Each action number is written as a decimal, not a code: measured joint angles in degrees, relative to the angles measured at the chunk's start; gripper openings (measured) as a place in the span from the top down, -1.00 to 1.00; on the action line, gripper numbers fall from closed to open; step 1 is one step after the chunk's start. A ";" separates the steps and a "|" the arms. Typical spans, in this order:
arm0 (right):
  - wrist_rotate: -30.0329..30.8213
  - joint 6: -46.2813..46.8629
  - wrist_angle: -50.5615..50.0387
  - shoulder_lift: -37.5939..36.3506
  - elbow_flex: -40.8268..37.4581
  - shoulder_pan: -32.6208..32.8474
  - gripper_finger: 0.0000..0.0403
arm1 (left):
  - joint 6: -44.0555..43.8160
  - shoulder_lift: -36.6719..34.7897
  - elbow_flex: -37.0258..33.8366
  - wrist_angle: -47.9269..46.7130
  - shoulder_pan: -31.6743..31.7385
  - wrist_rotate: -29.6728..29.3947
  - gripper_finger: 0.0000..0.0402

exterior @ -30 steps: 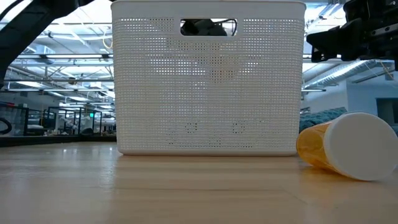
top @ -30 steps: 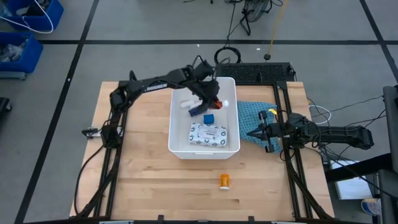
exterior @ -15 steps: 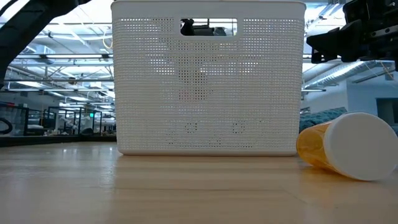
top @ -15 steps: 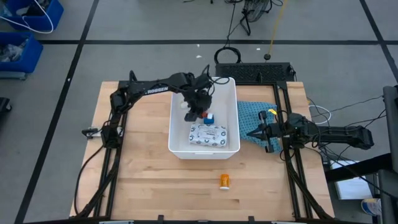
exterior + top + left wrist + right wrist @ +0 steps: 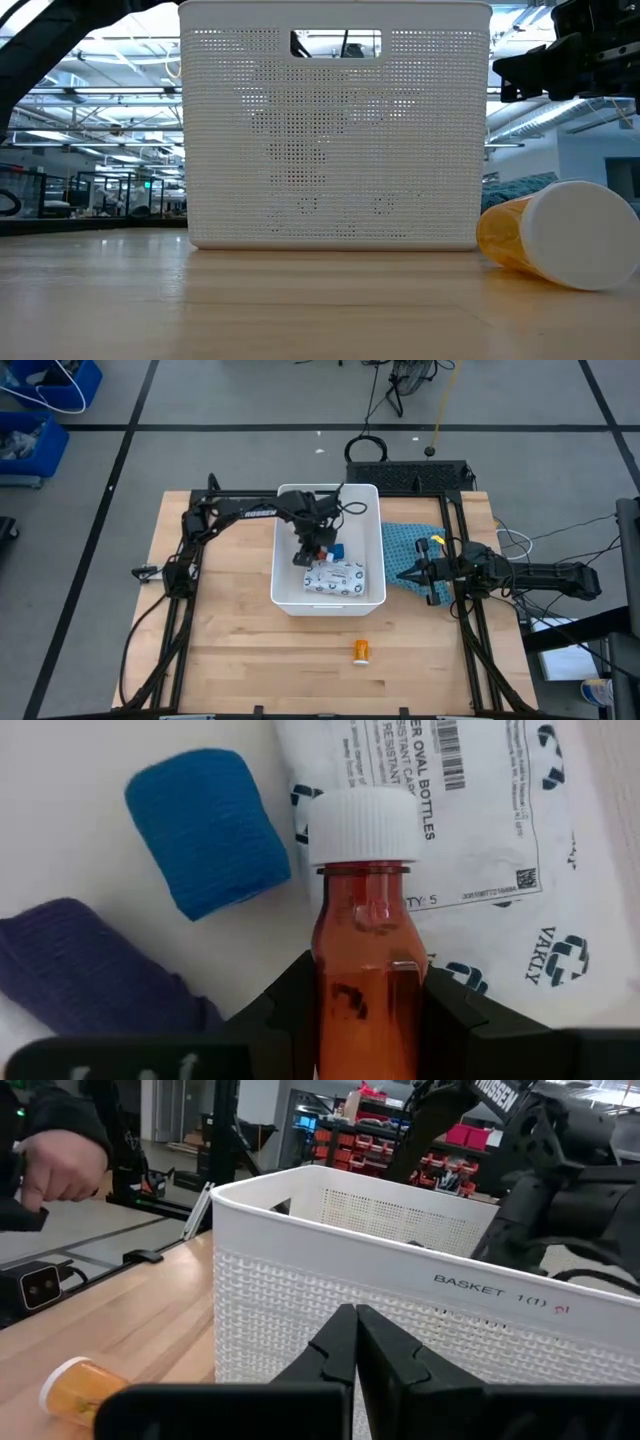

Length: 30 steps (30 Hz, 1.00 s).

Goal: Pick & place medical supplies in basket/bin
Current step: Put the red medicine bottle into the white bin

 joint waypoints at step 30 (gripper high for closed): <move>0.00 -0.21 0.00 0.01 0.00 -0.01 1.00 | 4.20 -0.47 -6.19 7.38 -2.45 -20.32 -0.04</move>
